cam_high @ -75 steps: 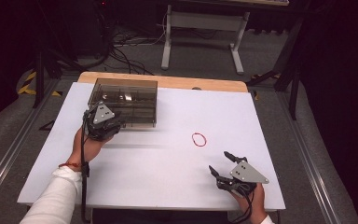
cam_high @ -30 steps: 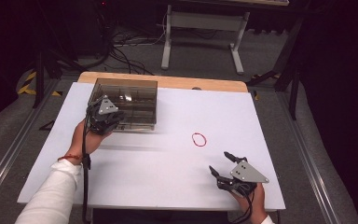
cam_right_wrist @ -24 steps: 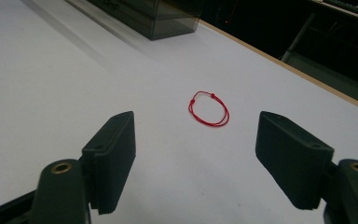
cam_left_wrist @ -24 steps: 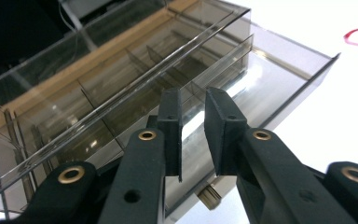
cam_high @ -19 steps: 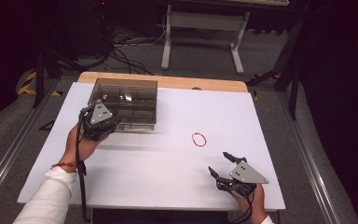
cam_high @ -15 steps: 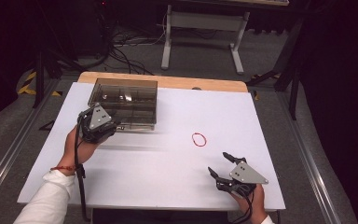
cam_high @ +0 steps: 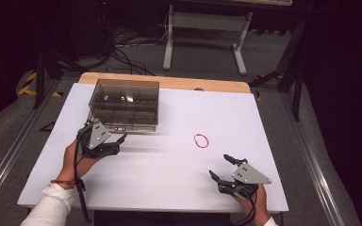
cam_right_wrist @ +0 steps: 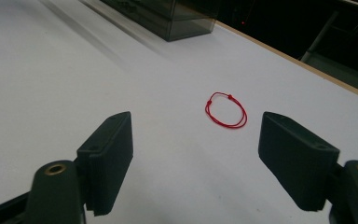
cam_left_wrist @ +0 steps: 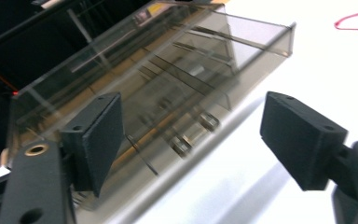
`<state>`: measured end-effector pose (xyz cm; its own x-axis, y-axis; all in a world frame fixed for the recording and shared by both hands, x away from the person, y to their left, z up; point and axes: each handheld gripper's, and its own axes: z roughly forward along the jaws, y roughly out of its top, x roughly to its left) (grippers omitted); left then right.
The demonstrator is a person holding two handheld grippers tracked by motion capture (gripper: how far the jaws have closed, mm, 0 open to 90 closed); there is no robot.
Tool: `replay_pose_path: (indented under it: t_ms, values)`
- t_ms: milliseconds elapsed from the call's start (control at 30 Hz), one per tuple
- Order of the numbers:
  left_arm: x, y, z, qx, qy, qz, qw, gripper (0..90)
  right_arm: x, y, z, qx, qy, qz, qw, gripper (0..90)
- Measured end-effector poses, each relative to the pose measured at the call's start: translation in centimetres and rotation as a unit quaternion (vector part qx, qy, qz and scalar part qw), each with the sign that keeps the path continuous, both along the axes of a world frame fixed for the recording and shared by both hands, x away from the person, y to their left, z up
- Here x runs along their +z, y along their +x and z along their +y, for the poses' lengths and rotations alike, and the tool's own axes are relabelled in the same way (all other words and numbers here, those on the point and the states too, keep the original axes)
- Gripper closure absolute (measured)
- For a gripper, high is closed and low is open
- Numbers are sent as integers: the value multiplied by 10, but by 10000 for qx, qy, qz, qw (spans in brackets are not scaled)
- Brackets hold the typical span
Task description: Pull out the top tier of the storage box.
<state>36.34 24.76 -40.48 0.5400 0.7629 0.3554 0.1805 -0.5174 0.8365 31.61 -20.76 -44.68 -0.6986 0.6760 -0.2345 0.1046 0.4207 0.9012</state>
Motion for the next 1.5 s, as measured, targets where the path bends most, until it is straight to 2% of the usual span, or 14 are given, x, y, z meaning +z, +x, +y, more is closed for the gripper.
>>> replay_pose_path:
  t_ms: [67, 100, 400, 500, 600, 667, 800, 900, 1033, 1067, 1200, 1300, 1400, 1500]
  values:
    - [-8, -5, 2, -4, 47, 9, 10000, 178, 0, 1, -1, -21, 35, 42, 10000, 261]
    - [-12, -7, 3, -25, -28, 39, 10000, 157, -1, 2, -2, -51, 72, 57, 9999, 253]
    - [-39, -24, 17, -126, -173, 457, 9987, 117, -3, 15, -3, -89, 303, 411, 9987, 227]
    - [-45, -30, 20, -122, -123, 555, 9983, 118, -2, 22, 1, -19, 325, 484, 9983, 271]
    - [-49, -39, 22, -122, -197, 624, 9978, 120, -2, 33, 6, 148, 245, 687, 9972, 338]
    - [-52, -45, 24, -104, -254, 662, 9974, 120, -2, 43, 11, 156, 101, 778, 9968, 394]
    - [-50, -52, 30, -59, -298, 670, 9973, 120, 0, 66, 19, 200, 86, 930, 9954, 463]
    - [-49, -53, 34, -16, -434, 679, 9967, 120, 0, 86, 29, 324, -17, 1124, 9931, 508]
    - [-50, -54, 35, -21, -412, 709, 9966, 120, -6, 111, 40, 319, -367, 1461, 9881, 557]
    - [-51, -54, 35, -23, -405, 710, 9967, 120, -6, 117, 42, 318, -464, 1538, 9865, 599]
    - [-51, -55, 35, 27, -417, 758, 9962, 120, -7, 128, 45, 323, -572, 1689, 9834, 663]
    - [-52, -56, 36, 70, -342, 755, 9965, 121, -9, 134, 50, 368, -832, 1791, 9796, 711]
    - [-52, -57, 38, 133, -379, 794, 9960, 122, -9, 137, 49, 415, -759, 1894, 9781, 772]
    - [-51, -60, 39, 196, -426, 826, 9955, 125, -10, 137, 49, 434, -696, 1959, 9772, 878]
